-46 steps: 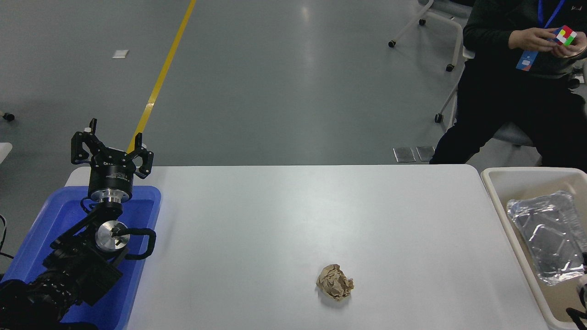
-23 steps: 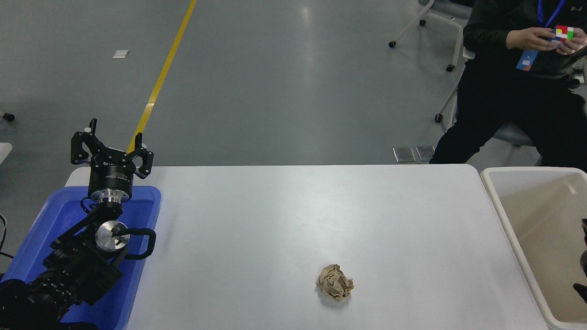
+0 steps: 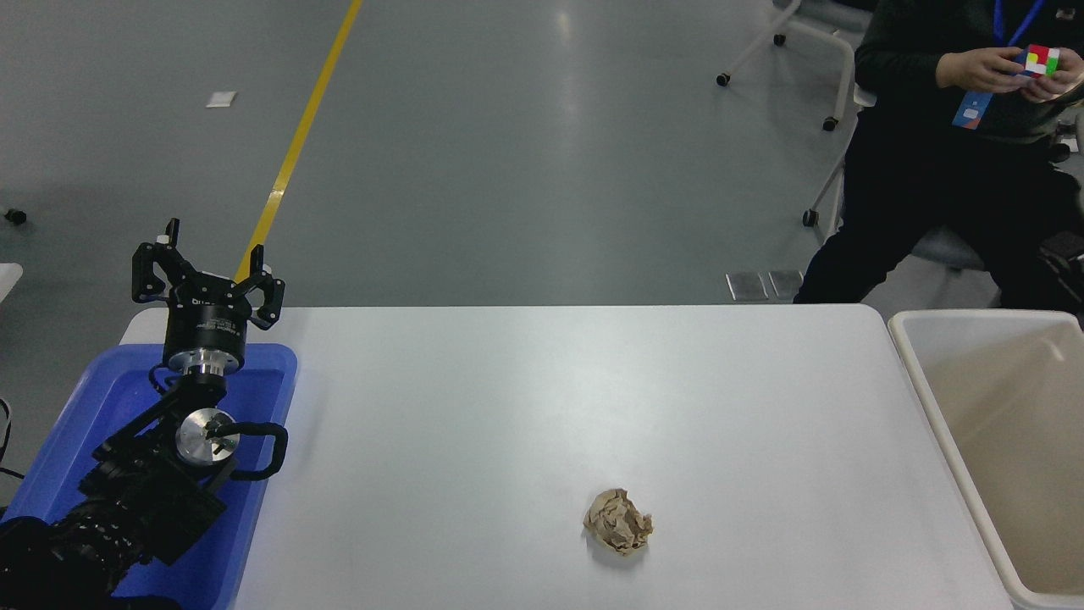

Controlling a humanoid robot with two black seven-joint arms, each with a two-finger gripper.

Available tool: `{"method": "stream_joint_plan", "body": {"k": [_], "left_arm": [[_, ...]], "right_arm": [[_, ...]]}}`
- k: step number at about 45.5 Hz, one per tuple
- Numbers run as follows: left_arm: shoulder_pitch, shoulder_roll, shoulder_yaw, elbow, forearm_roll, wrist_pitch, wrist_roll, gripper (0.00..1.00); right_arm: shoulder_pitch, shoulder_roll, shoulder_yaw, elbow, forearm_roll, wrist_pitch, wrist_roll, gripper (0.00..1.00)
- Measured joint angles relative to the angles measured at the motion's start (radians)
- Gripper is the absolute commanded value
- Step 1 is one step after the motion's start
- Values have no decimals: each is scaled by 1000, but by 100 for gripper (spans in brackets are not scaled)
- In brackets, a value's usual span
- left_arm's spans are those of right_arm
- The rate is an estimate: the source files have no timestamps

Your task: Pick up foil plate and place in dustbin

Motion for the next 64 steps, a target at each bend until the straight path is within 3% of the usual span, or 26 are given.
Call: {"method": "stream_joint_plan", "body": {"k": [9,26,46,64], "left_arm": [[0,0,0,0,1,0,0,99],[0,0,0,0,0,0,0,99],[0,0,0,0,0,0,0,99],[0,0,0,0,0,0,0,99]], "right_arm": [[310,-10,-276,297,-150,11,0,100],[846,181,-633,800,-218,88,6,100],[1018,332,-596,928,-91,534,5,100],[1087,478,-632,855,80,665,3,100]]}}
